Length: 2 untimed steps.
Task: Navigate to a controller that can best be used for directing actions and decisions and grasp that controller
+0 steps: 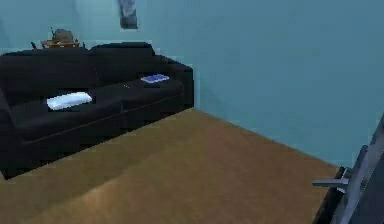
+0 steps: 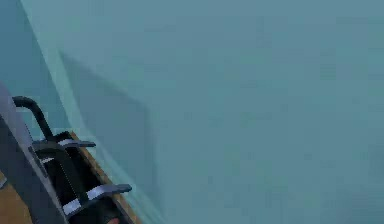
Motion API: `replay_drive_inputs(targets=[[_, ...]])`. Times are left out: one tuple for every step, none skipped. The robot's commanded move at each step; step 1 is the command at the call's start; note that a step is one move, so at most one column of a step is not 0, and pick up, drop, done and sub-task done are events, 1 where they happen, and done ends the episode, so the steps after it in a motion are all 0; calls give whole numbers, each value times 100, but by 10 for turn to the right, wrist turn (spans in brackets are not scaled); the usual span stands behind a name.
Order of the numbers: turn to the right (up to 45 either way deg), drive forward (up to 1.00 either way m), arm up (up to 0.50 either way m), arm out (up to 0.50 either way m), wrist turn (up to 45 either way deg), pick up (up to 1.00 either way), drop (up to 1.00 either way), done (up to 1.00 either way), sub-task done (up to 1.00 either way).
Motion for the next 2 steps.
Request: replay_drive_inputs(targets=[[-240,0,0,0,0,0,0,0,0],[0,0,50,0,0,0,0,0,0]])
